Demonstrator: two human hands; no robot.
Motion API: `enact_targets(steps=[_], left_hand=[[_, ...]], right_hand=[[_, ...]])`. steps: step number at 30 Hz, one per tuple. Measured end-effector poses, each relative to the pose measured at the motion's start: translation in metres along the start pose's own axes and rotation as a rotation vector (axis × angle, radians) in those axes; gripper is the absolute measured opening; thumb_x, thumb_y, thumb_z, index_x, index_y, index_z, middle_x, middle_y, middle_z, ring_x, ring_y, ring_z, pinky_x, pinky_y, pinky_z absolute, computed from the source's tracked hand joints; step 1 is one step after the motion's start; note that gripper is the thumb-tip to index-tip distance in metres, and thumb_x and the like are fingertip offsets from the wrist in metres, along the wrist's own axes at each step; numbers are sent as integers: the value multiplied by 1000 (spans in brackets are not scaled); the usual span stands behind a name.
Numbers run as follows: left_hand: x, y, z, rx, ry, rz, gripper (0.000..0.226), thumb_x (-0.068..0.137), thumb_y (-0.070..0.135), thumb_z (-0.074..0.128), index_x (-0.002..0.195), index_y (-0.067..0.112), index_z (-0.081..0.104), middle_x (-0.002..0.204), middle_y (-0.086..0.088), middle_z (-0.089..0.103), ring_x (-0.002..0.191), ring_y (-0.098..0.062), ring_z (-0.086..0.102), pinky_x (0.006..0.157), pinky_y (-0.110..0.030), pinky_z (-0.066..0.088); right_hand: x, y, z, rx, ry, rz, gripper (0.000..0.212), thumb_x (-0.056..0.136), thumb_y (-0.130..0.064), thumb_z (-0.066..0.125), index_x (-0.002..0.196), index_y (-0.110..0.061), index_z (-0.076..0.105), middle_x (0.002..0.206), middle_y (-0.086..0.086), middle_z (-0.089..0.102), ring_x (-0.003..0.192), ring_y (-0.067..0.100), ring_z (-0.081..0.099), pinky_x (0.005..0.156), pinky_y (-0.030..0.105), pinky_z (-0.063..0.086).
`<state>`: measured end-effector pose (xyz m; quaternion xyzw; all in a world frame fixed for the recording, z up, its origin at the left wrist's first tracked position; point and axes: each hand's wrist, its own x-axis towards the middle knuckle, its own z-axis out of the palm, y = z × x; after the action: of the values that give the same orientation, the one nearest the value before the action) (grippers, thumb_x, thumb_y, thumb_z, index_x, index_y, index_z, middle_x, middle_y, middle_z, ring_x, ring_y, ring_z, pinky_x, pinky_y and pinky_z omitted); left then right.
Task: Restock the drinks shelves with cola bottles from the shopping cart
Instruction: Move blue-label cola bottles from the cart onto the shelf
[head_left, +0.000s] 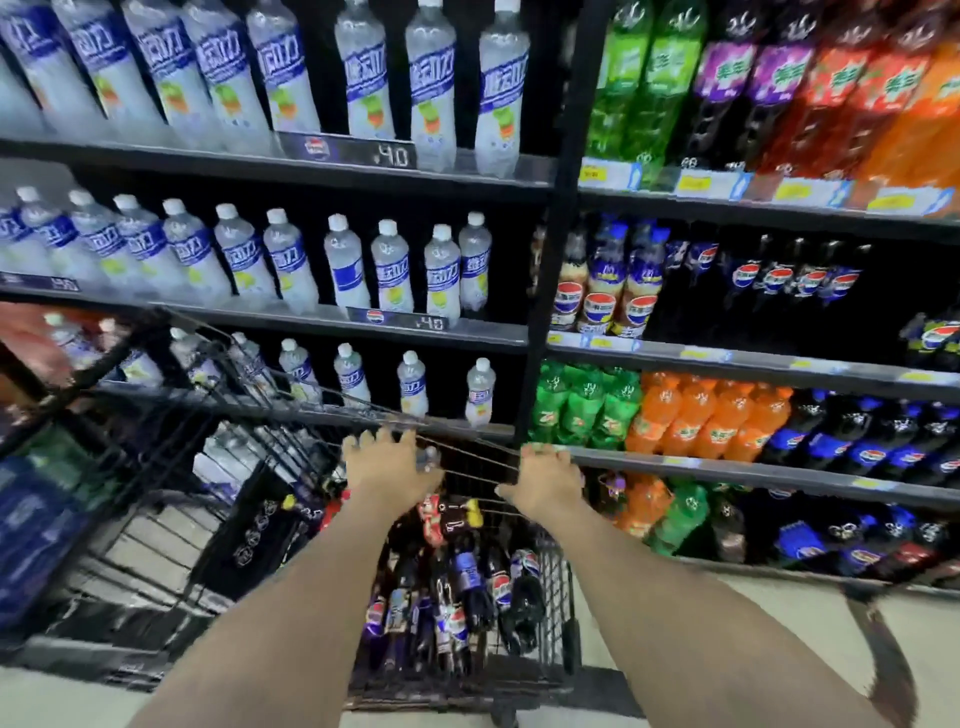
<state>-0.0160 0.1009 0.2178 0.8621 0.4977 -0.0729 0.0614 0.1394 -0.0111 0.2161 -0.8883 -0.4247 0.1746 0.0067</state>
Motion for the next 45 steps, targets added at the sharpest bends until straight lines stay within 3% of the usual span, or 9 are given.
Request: enact_targets(steps=[4, 8, 19, 24, 29, 33, 35, 40, 45], left_hand=[[20, -69, 31, 0, -126, -32, 81, 85, 71, 43, 150, 27, 23, 153, -10, 32, 142, -34, 25, 114, -53, 22], [24, -108, 63, 4, -224, -37, 81, 85, 72, 43, 148, 24, 27, 151, -10, 33, 139, -36, 28, 114, -54, 22], [17, -109, 181, -45, -470, -120, 83, 86, 72, 40, 150, 23, 23, 152, -13, 30, 140, -35, 25, 112, -52, 24], [14, -84, 238, -53, -508, -96, 84, 88, 70, 38, 152, 22, 13, 157, -18, 18, 143, -37, 20, 116, -52, 20], [24, -46, 281, -142, -547, -111, 87, 90, 66, 40, 154, 20, 2, 159, -17, 10, 144, -38, 18, 116, -47, 20], [44, -31, 311, -268, -474, -171, 89, 90, 60, 49, 154, 17, 5, 159, -15, 13, 145, -34, 17, 116, -44, 19], [59, -29, 328, -339, -443, -233, 87, 90, 57, 52, 153, 14, 11, 157, -15, 22, 142, -36, 22, 115, -43, 20], [83, -36, 357, -238, -329, -232, 82, 88, 61, 50, 150, 14, 23, 139, -14, 50, 128, -37, 37, 102, -41, 33], [86, -38, 364, -210, -291, -191, 78, 88, 62, 49, 147, 14, 31, 132, -11, 55, 123, -34, 38, 94, -42, 36]], right_hand=[[14, -56, 38, -20, -96, -5, 68, 86, -53, 58, 136, -11, 38, 137, 14, 43, 129, 34, 37, 104, 44, 37], [20, -78, 78, -53, -217, 34, 66, 86, -55, 57, 132, -9, 44, 135, 15, 48, 128, 34, 39, 102, 43, 40], [38, -49, 190, -12, -464, 151, 68, 88, -55, 54, 137, -11, 38, 136, 16, 48, 129, 34, 42, 101, 43, 43], [50, -26, 248, 214, -573, 292, 66, 87, -52, 59, 131, -4, 42, 105, 17, 66, 93, 29, 65, 74, 30, 52], [58, -14, 302, 295, -587, 359, 55, 87, -55, 57, 110, -5, 56, 67, 4, 53, 64, 20, 58, 42, 21, 36], [61, -13, 333, 363, -641, 376, 67, 88, -49, 59, 129, 2, 45, 113, 19, 64, 101, 30, 63, 72, 29, 49], [59, -13, 345, 438, -638, 394, 65, 89, -40, 62, 134, 1, 39, 122, 19, 61, 110, 33, 59, 87, 34, 50], [55, -7, 370, 544, -689, 485, 62, 77, -43, 74, 127, -13, 53, 120, 7, 65, 109, 28, 60, 90, 32, 48], [61, -4, 378, 624, -679, 492, 56, 67, -37, 84, 116, -16, 64, 116, 7, 69, 107, 23, 63, 91, 30, 49]])
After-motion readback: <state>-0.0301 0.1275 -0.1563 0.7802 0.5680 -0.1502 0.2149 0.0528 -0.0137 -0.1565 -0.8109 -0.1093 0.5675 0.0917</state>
